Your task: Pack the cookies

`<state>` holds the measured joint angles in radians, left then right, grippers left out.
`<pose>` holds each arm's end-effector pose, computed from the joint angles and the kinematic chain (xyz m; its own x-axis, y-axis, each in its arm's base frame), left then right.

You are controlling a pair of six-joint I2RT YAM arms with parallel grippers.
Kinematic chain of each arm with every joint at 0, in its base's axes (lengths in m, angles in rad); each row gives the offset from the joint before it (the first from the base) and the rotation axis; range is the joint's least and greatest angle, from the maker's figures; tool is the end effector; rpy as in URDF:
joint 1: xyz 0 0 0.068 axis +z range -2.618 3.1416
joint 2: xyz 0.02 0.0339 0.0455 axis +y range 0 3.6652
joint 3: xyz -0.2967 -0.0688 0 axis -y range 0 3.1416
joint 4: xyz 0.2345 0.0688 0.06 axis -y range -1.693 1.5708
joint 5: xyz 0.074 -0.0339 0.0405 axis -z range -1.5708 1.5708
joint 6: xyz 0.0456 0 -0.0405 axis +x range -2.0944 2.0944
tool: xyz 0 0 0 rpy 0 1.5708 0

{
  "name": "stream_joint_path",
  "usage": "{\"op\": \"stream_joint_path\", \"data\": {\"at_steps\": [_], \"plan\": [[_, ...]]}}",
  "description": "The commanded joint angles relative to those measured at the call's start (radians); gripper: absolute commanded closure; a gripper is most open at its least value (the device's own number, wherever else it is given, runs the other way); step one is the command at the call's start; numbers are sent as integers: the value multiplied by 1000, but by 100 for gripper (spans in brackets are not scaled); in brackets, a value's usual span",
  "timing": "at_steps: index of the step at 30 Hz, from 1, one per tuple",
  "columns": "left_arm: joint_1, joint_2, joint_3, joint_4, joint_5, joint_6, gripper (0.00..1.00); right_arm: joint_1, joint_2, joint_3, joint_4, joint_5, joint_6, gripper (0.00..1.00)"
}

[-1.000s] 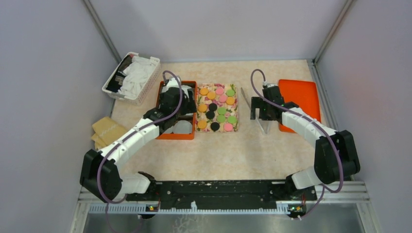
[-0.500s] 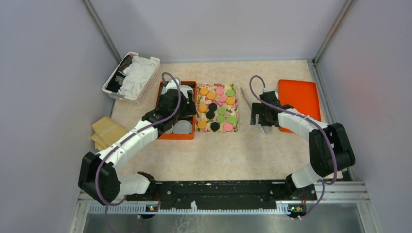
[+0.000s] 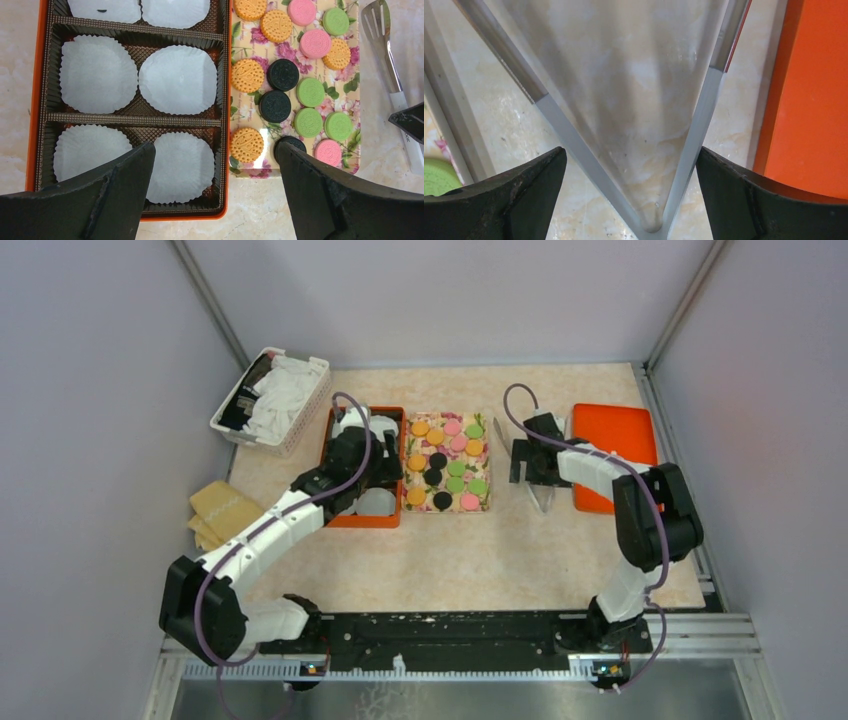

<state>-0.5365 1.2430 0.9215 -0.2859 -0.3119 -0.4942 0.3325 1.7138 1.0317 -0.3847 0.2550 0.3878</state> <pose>0.2326 -0.1221 0.3102 -0.5599 -0.1923 -0.8060 0.0049 0.9719 -0.2353 0.3244 0.0998 0.2025 -0.8421 0.0963 -0.5306 0.1272 0.9916 -0.0219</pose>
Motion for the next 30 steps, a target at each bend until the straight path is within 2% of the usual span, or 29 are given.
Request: {"op": "stream_joint_path", "data": {"at_steps": [1, 10, 25, 27, 30], "plan": [[4, -43, -13, -5, -21, -4, 1, -17, 59, 82, 28, 20, 11, 1], [3, -47, -29, 0, -13, -9, 1, -68, 149, 159, 20, 19, 14, 1], [3, -27, -34, 13, 1, -11, 1, -69, 240, 239, -22, -42, -14, 1], [4, -22, -33, 13, 2, -12, 1, -69, 245, 244, -27, -42, -18, 9], [3, -15, -35, 15, 5, -12, 1, -69, 239, 233, -18, -48, -28, 29]]}}
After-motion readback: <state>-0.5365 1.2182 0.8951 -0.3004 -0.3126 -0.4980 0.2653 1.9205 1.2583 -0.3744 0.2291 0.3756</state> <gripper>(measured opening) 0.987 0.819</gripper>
